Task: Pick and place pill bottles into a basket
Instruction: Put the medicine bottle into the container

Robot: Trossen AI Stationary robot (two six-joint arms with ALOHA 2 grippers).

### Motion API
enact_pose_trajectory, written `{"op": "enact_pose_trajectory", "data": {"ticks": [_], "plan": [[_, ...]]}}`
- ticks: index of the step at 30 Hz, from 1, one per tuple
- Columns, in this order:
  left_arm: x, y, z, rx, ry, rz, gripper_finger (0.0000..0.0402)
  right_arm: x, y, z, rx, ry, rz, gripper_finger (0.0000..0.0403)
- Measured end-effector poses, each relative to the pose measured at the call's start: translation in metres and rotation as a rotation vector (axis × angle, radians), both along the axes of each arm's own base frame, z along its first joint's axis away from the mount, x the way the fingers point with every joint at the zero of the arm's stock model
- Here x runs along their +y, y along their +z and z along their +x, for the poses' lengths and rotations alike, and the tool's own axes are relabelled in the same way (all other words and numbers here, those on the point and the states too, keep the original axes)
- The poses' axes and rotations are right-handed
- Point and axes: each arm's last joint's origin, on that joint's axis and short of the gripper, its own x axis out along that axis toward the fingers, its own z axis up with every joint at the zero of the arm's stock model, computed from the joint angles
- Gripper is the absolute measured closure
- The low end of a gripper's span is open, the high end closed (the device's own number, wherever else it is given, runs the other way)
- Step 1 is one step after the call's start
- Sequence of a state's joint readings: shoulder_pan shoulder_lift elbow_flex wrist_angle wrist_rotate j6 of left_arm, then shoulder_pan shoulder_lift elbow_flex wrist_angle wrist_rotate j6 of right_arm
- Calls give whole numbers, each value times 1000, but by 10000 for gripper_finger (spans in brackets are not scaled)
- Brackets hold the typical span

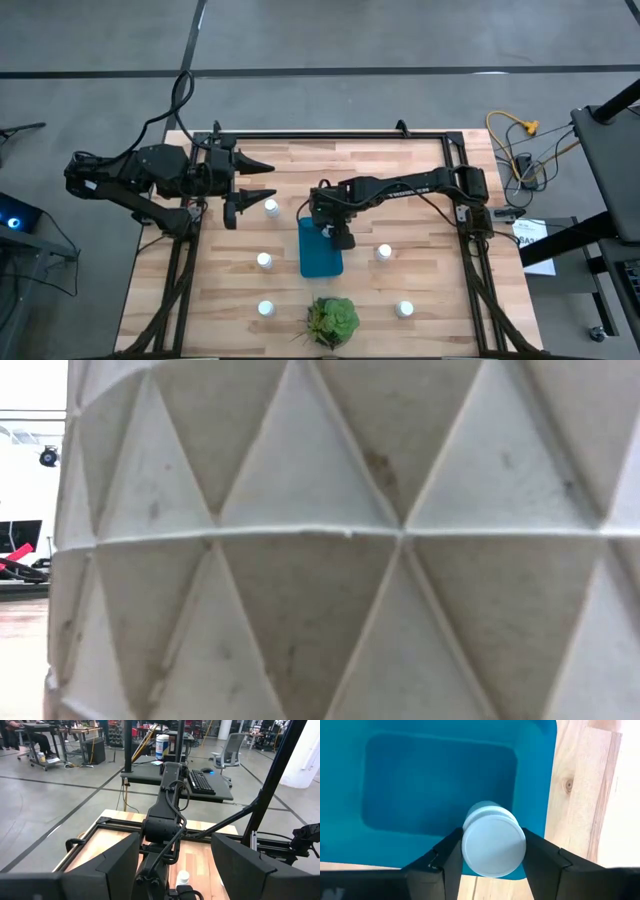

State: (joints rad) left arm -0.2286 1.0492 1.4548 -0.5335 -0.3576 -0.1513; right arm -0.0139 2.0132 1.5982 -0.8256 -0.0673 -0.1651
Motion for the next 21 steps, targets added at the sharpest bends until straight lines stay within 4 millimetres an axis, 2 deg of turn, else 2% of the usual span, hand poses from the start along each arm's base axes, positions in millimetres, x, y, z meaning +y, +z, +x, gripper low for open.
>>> {"op": "enact_pose_trajectory", "data": {"ticks": [4,21], "plan": [[0,0,0,0,0,0,171,0,0,0,4,10,-3,218],[0,0,0,-1,0,-2,171,0,0,-1,10,8,-2,212]]}}
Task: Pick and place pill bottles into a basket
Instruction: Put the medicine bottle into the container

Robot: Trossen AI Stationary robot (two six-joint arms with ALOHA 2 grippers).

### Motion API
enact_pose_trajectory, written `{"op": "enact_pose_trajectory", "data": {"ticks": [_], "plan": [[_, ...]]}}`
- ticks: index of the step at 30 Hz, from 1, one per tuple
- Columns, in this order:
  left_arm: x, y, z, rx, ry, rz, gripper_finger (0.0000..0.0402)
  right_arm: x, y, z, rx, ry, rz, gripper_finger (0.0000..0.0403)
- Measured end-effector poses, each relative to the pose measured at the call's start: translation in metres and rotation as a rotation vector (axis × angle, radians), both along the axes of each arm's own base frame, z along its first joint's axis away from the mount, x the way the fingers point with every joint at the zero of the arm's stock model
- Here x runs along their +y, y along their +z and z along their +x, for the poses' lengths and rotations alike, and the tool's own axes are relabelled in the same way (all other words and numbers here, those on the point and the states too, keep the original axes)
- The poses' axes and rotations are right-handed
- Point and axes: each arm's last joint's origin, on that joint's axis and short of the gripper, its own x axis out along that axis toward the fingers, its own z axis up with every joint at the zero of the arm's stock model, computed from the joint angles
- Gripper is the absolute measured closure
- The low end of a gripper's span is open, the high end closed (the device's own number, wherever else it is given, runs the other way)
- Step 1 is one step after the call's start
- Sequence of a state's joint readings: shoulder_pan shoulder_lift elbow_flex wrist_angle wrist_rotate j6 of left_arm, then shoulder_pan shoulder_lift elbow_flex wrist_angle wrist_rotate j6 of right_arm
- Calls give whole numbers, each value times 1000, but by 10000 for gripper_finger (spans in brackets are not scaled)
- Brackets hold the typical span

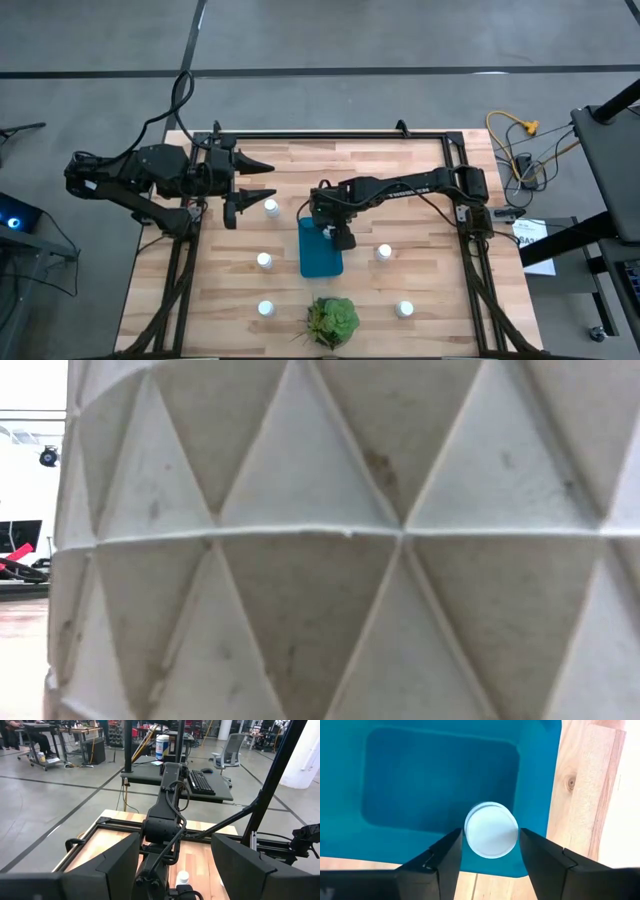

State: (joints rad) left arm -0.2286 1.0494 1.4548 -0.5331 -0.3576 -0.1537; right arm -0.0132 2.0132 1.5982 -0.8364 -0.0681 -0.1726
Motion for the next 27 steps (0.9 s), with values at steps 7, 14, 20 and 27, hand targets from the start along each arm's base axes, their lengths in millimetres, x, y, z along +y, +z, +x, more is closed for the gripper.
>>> {"op": "enact_pose_trajectory", "data": {"ticks": [7,14,20,27], "plan": [[0,0,0,0,0,0,171,0,3,-1,-3,-16,17,207],[0,0,0,0,0,0,171,0,25,0,-52,-22,20,207],[0,0,0,0,0,0,171,-1,53,-3,-120,-75,43,207],[0,0,0,0,0,0,171,-1,78,-14,-159,-148,122,206]]}}
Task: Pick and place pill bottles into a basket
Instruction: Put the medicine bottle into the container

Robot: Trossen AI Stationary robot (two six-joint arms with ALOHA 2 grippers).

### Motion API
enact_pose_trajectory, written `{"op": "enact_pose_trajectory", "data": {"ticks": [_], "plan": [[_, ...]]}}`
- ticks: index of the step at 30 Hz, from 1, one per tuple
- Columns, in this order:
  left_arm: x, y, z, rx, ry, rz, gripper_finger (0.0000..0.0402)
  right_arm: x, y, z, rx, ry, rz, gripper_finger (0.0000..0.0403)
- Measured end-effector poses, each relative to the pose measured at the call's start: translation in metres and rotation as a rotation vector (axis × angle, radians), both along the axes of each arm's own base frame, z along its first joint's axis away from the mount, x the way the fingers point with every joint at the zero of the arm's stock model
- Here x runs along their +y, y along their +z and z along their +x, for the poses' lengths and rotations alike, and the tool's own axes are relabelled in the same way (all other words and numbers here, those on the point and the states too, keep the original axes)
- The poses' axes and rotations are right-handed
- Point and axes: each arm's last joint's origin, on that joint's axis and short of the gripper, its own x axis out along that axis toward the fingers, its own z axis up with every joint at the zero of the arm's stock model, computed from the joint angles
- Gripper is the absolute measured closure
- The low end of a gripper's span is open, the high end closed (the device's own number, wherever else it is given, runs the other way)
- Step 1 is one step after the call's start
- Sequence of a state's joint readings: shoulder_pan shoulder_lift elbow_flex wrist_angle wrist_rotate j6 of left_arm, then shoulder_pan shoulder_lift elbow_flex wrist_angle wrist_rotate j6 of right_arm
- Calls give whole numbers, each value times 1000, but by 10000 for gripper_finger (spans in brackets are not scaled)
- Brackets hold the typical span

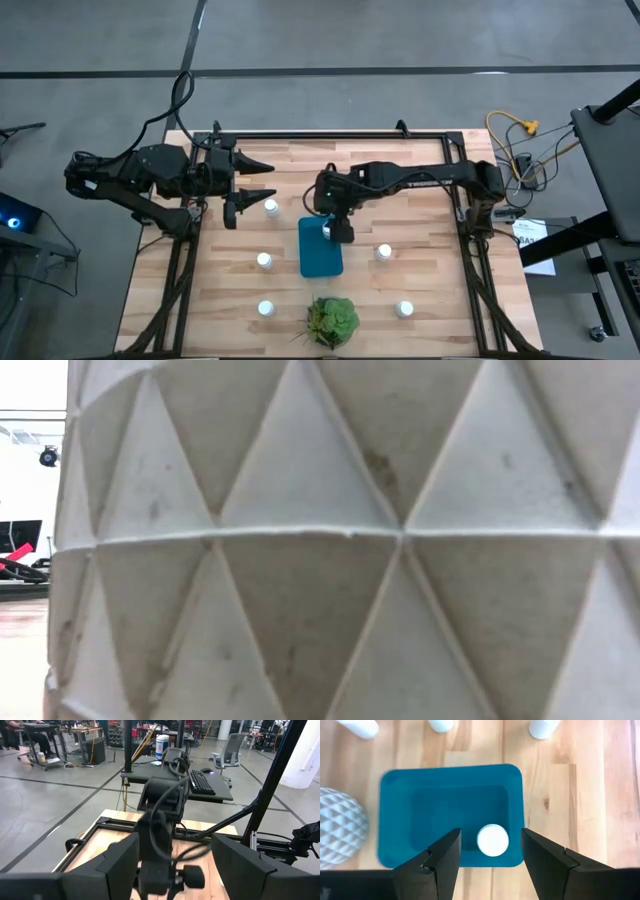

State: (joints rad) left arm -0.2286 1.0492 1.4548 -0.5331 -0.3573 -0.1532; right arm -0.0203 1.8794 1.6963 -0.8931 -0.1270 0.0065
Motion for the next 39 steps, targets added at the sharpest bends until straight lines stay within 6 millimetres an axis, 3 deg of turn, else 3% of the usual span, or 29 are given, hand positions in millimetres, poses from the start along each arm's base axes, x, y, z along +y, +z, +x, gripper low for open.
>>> {"op": "enact_pose_trajectory", "data": {"ticks": [6,19,32,39], "plan": [[0,0,0,0,0,1,171,3,15,-14,19,-35,69,199],[2,-1,-9,23,-2,7,171,9,44,-16,-32,-160,174,106],[7,8,-33,-40,-33,-62,171,31,94,-22,-135,-102,182,122],[7,9,-36,-49,-33,-66,171,35,103,-33,-73,-67,128,130]]}}
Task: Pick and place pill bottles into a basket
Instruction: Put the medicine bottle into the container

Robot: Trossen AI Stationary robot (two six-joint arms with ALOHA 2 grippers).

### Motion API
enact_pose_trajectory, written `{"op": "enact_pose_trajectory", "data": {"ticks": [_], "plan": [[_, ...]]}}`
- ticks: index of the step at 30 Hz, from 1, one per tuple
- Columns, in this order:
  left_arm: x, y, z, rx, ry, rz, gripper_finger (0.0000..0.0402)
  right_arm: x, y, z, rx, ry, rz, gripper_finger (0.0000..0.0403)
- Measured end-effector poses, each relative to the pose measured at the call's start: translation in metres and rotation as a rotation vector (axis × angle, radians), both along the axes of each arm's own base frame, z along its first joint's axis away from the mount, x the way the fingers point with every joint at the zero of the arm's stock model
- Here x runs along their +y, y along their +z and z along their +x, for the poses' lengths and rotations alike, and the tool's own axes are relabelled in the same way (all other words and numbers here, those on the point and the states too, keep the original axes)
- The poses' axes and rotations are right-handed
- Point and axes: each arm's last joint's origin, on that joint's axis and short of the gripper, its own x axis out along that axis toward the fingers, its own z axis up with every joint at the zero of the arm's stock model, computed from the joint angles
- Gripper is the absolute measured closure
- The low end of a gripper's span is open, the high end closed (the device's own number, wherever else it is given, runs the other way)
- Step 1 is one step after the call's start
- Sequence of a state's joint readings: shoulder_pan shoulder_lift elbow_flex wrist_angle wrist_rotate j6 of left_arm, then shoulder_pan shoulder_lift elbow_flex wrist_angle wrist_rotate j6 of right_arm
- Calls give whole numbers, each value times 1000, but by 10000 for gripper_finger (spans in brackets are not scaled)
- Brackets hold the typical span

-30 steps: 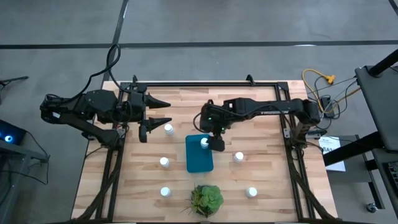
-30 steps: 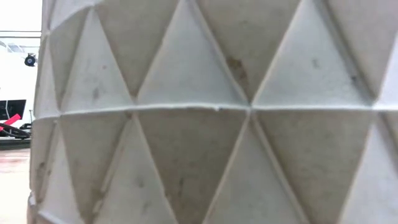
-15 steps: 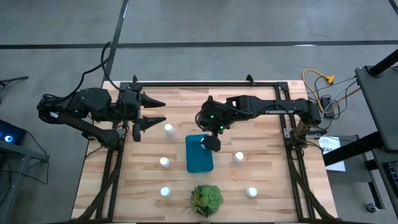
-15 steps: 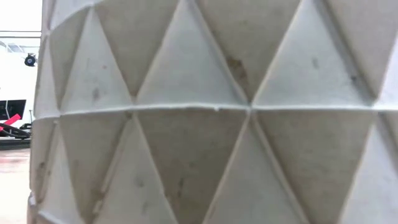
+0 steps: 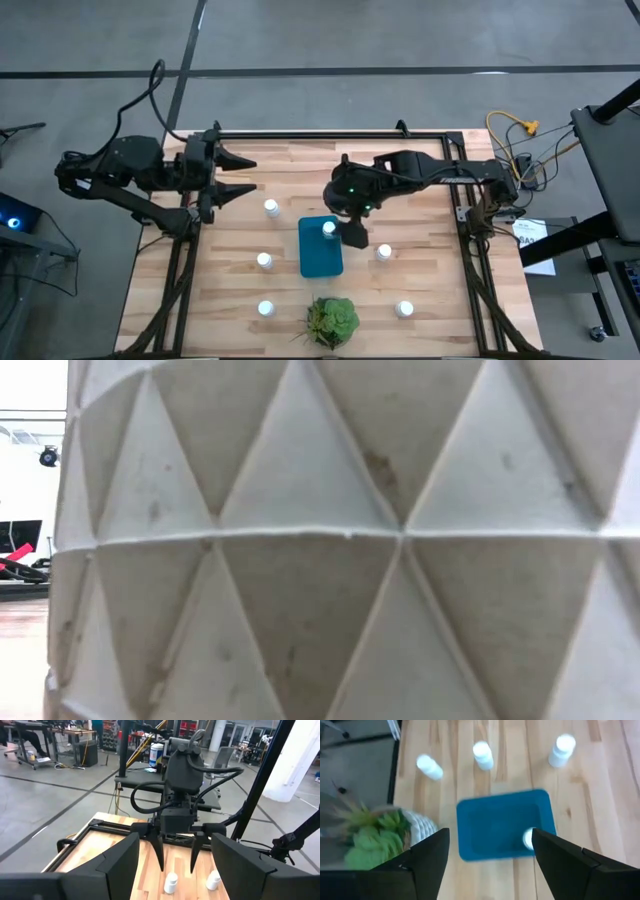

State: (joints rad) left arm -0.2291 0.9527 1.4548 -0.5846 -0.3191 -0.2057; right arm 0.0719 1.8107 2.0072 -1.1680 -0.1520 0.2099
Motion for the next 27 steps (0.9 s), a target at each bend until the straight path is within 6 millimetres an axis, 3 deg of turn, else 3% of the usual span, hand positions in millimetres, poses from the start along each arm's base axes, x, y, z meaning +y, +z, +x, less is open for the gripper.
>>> {"op": "enact_pose_trajectory", "data": {"ticks": [8,18,27], "plan": [[-3,-5,15,37,0,10,171,7,-9,-17,181,45,-53,133],[-4,-7,18,45,4,-38,171,24,-7,-35,179,87,-143,137],[-4,-6,17,40,5,-41,171,32,-23,-68,229,109,-144,141]]}}
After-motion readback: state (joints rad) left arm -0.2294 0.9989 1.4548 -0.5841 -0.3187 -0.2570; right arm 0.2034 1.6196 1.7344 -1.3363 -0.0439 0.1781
